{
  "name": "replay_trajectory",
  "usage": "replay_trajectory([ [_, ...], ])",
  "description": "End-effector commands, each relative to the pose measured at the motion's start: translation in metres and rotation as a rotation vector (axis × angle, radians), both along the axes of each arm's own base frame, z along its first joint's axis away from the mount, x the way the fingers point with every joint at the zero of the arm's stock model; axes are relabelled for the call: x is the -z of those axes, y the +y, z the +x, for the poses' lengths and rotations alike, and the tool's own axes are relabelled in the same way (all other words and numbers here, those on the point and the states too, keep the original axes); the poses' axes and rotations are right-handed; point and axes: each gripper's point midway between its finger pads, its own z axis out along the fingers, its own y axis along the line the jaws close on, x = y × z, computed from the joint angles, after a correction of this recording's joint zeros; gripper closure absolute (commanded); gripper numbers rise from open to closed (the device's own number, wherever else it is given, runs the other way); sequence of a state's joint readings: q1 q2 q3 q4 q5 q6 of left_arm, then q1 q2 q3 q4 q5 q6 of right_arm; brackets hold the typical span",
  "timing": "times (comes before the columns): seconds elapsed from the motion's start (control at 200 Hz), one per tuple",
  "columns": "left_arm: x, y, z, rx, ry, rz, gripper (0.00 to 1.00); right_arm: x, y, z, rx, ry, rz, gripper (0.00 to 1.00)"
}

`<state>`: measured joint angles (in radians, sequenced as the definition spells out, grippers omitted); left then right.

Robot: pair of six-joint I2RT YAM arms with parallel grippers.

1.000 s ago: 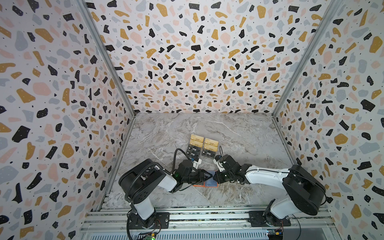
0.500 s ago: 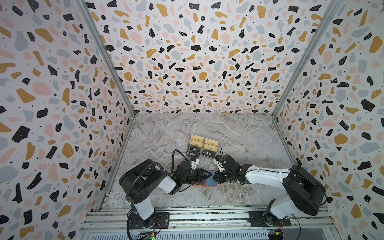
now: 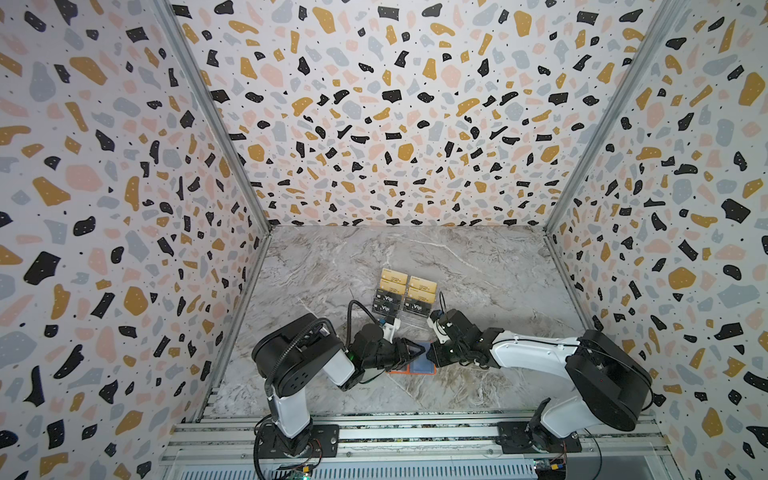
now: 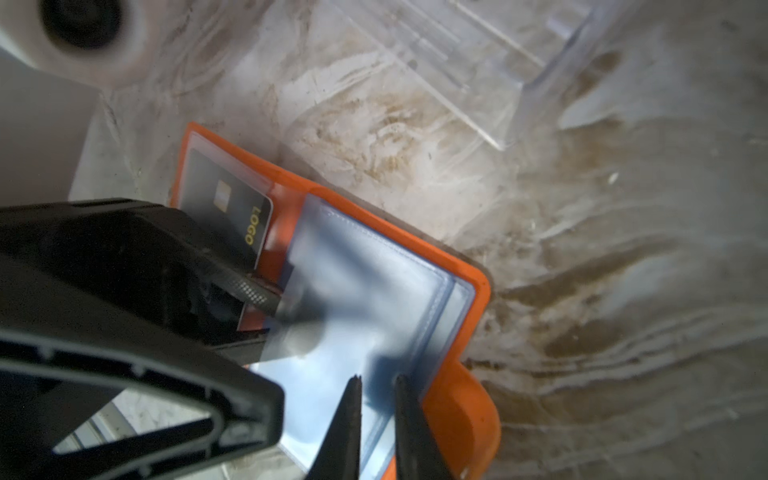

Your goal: Put the credit cards into the card holder

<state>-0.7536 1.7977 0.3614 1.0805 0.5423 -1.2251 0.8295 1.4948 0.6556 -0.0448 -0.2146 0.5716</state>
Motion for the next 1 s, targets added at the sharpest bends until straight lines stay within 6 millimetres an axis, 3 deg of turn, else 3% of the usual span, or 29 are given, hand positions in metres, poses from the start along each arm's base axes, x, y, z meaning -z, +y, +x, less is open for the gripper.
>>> replay_trajectory([
  [0.0, 0.000, -0.005, 0.003, 0.017, -0.025, 0.015, 0.70, -0.008, -0.003, 0.000, 0.010, -0.023, 0.005, 0.83],
  [0.4, 0.001, -0.003, 0.007, 0.013, -0.031, 0.064, 0.98, -0.024, -0.008, 0.004, 0.041, -0.071, 0.021, 0.84],
  [0.996, -0.008, 0.003, 0.001, 0.019, -0.056, 0.072, 1.00, -0.007, -0.016, 0.003, 0.049, -0.034, 0.003, 0.85],
])
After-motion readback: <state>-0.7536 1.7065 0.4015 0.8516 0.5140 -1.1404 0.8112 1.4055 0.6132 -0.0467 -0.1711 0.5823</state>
